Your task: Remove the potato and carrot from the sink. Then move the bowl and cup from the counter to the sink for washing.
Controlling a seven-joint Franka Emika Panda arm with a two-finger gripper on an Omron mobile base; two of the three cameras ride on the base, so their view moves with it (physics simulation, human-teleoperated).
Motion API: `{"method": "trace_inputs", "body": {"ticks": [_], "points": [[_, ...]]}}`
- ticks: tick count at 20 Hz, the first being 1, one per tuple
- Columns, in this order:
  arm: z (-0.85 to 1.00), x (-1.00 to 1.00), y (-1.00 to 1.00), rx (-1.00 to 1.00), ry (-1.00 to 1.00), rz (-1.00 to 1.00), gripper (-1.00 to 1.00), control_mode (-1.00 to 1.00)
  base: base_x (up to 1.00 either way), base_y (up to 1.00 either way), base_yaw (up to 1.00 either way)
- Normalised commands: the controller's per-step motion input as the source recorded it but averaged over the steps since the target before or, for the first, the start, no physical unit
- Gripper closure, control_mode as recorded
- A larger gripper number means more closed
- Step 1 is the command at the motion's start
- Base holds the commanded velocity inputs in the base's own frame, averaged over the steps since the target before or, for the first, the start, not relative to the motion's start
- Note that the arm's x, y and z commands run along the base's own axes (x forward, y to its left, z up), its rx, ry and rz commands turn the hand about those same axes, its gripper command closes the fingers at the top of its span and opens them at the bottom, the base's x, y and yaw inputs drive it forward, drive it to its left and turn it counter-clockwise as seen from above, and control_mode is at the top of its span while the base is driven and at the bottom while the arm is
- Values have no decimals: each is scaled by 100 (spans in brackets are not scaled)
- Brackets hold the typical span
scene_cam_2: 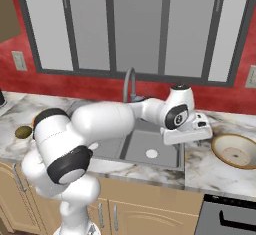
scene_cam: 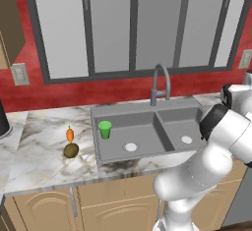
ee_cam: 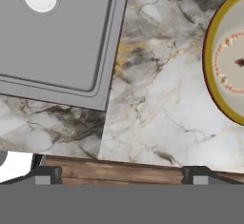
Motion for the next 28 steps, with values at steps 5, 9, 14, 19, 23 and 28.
{"method": "trace_inputs", "body": {"ticks": [5, 9, 14, 19, 23, 28], "points": [[-14, 14, -20, 0, 0, 0, -100, -100, 0, 0, 0], [-5, 22, -25, 0, 0, 0, -100, -100, 0, 0, 0], [-6, 15, -22, 0, -1, 0, -100, -100, 0, 0, 0], [-8, 15, -22, 0, -1, 0, -100, -100, 0, 0, 0], [-12, 14, -22, 0, 0, 0, -100, -100, 0, 0, 0], [-9, 12, -20, 0, -2, 0, -100, -100, 0, 0, 0]]}}
